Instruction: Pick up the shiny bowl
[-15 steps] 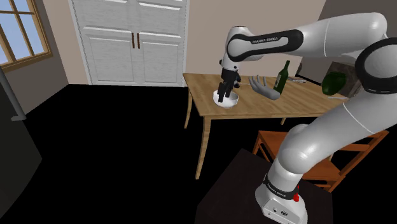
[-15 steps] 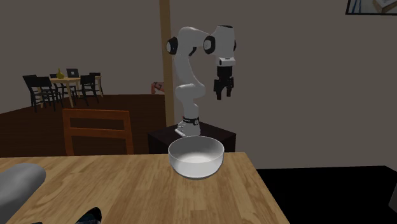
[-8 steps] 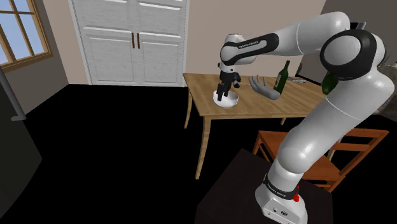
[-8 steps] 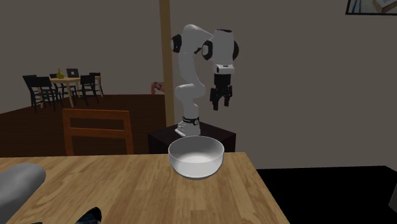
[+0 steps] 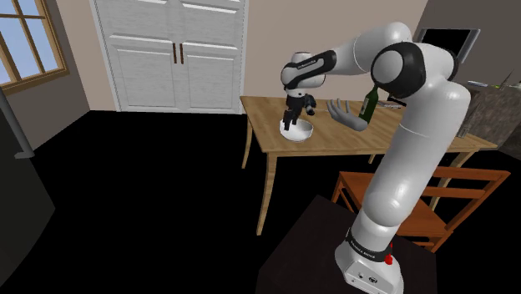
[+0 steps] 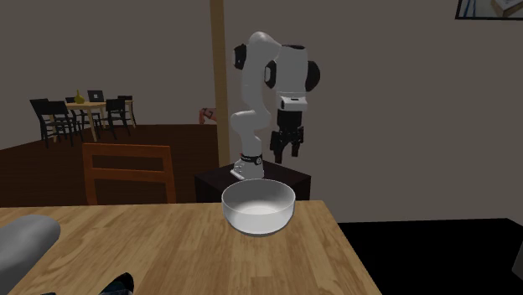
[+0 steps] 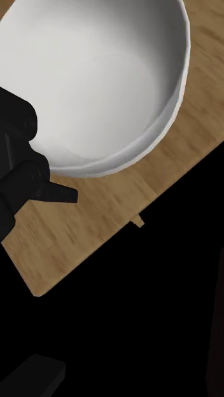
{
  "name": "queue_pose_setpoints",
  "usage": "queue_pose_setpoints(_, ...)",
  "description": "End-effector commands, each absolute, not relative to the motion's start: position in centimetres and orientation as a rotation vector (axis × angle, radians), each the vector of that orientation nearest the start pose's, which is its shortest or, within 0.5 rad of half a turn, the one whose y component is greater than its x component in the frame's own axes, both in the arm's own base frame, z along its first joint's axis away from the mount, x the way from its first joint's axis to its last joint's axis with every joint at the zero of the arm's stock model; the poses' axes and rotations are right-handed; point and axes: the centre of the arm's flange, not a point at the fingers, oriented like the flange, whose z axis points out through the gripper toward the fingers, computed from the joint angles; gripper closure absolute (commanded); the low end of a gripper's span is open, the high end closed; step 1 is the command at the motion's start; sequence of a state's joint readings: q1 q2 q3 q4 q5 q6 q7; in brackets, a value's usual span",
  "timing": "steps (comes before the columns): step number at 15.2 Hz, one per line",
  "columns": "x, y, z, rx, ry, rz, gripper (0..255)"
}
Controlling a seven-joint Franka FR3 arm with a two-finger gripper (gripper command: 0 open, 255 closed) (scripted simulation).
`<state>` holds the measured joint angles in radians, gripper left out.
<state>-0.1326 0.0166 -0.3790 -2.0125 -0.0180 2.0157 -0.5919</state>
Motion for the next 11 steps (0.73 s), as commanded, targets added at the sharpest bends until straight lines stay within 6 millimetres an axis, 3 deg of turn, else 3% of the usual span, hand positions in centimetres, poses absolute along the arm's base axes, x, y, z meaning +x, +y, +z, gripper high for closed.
queue_pose_setpoints(1,49.6,-29.2,43.8,-3.160,-0.142,0.038,0)
queue_pose_setpoints(6,52.7,-34.2,42.1,-3.178,-0.145,0.047,0)
queue_pose_setpoints(11,52.7,-34.2,39.4,-3.178,-0.145,0.047,0)
